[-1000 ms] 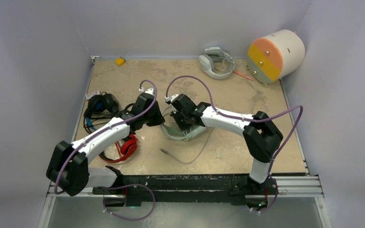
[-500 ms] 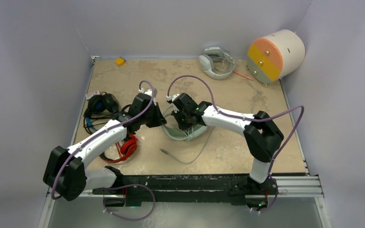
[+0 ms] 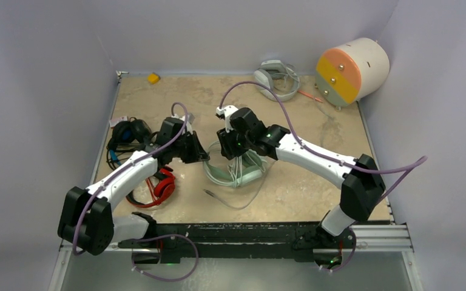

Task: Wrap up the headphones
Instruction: Move the headphones to the center of the board.

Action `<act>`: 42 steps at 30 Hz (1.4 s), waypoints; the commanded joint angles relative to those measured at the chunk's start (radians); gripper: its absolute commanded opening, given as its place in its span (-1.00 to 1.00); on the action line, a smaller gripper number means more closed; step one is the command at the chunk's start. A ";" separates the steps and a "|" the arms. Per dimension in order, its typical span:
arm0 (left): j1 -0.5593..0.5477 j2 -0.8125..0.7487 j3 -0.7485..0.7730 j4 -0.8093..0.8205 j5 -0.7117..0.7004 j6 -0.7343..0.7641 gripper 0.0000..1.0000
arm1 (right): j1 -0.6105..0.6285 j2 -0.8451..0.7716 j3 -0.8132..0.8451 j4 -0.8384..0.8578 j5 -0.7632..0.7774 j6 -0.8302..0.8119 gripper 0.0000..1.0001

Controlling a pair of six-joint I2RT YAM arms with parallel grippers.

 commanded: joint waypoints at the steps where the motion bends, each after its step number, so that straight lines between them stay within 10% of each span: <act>1: 0.071 0.006 0.021 0.042 0.065 -0.001 -1.00 | -0.005 -0.096 0.014 -0.016 -0.015 0.008 -0.03; 20: 0.586 0.037 -0.050 0.047 -0.122 -0.200 -1.00 | -0.031 -0.381 -0.211 -0.022 0.277 0.060 0.05; 31: 0.628 0.186 0.016 0.188 -0.075 -0.244 -1.00 | -0.324 -0.459 -0.363 0.025 0.084 0.109 0.02; 39: 0.584 0.199 0.135 0.121 -0.100 -0.212 0.10 | -0.351 -0.460 -0.377 0.039 -0.125 0.042 0.15; 42: 0.561 0.106 0.116 0.065 -0.157 -0.210 0.18 | -0.350 -0.462 -0.373 0.052 -0.118 0.018 0.20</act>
